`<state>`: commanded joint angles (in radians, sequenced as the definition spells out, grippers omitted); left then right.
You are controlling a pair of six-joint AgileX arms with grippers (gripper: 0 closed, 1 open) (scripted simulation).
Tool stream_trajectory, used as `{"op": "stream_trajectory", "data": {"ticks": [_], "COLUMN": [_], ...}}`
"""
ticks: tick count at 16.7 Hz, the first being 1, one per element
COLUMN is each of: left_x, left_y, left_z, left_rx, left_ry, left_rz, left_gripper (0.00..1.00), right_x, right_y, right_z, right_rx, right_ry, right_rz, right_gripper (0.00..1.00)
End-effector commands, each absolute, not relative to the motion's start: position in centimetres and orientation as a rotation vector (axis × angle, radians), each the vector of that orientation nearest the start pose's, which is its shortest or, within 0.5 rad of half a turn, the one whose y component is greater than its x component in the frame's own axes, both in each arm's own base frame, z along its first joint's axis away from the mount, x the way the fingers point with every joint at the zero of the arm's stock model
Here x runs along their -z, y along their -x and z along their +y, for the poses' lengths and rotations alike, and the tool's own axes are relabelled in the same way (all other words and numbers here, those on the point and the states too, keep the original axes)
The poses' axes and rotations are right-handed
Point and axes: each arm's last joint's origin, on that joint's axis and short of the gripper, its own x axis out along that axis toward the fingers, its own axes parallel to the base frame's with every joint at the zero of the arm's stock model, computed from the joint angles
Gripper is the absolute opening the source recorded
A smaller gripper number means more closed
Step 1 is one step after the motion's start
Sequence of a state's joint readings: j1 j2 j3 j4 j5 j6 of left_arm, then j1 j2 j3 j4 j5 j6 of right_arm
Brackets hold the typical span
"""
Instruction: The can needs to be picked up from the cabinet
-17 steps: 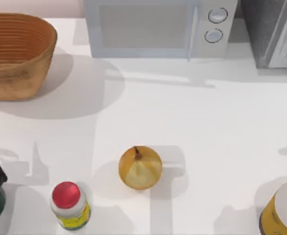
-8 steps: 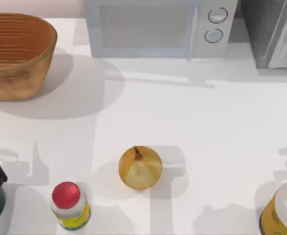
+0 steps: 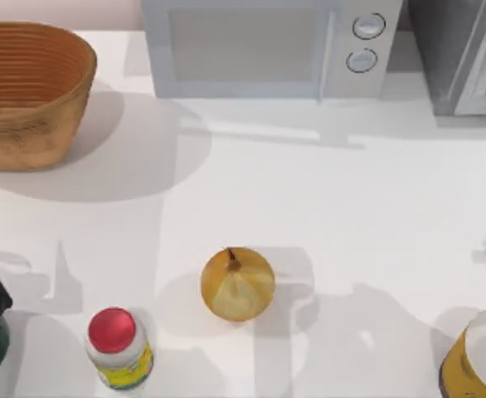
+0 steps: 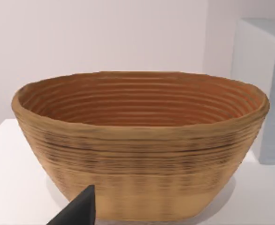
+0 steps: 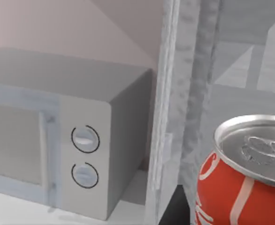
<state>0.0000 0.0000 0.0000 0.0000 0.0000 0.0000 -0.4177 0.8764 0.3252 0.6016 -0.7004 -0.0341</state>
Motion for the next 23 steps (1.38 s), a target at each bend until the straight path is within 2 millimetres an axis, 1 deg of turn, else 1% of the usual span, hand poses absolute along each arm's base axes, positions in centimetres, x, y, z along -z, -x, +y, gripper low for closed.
{"op": "stream_trajectory", "data": {"ticks": [2,3,5,8,10,11,14,16,18,21,22,23], "left_x": [-16.0,-16.0,-16.0,-16.0,-16.0,-16.0,-16.0,-16.0,-16.0,-16.0,-16.0,-16.0], "left_y": [-10.6,-10.6,-10.6,-10.6,-10.6,-10.6,-10.6,-10.6,-10.6,-10.6,-10.6,-10.6], "left_z": [-0.1,-0.1,-0.1,-0.1,-0.1,-0.1,-0.1,-0.1,-0.1,-0.1,-0.1,-0.1], "left_rx": [0.0,0.0,0.0,0.0,0.0,0.0,0.0,0.0,0.0,0.0,0.0,0.0], "left_ry": [0.0,0.0,0.0,0.0,0.0,0.0,0.0,0.0,0.0,0.0,0.0,0.0], "left_rz": [0.0,0.0,0.0,0.0,0.0,0.0,0.0,0.0,0.0,0.0,0.0,0.0], "left_gripper": [1.0,1.0,1.0,1.0,1.0,1.0,1.0,1.0,1.0,1.0,1.0,1.0], "right_x": [-22.5,-21.9,-20.0,-15.6,-12.3,-10.8,-7.0,-5.5,-5.0,-5.0,-4.5,-4.5], "right_y": [-20.3,-21.3,-22.8,-23.6,-23.4,-23.1,-22.2,-21.8,-21.6,-21.6,-23.1,-23.1], "right_z": [-8.8,-10.5,-14.1,-19.1,-21.7,-22.6,-24.4,-24.9,-25.1,-25.1,-26.6,-26.5], "right_rx": [-0.354,-0.388,-0.456,-0.559,-0.623,-0.653,-0.726,-0.755,-0.767,-0.767,-0.661,-0.665], "right_ry": [0.077,0.076,0.07,0.048,0.03,0.021,0.004,0.001,0.0,0.0,-0.043,-0.04], "right_rz": [-0.027,-0.019,-0.005,0.009,0.012,0.012,0.005,0.001,-0.001,-0.001,0.023,0.022], "right_gripper": [0.0,0.0,0.0,0.0,0.0,0.0,0.0,0.0,0.0,0.0,0.0,0.0]}}
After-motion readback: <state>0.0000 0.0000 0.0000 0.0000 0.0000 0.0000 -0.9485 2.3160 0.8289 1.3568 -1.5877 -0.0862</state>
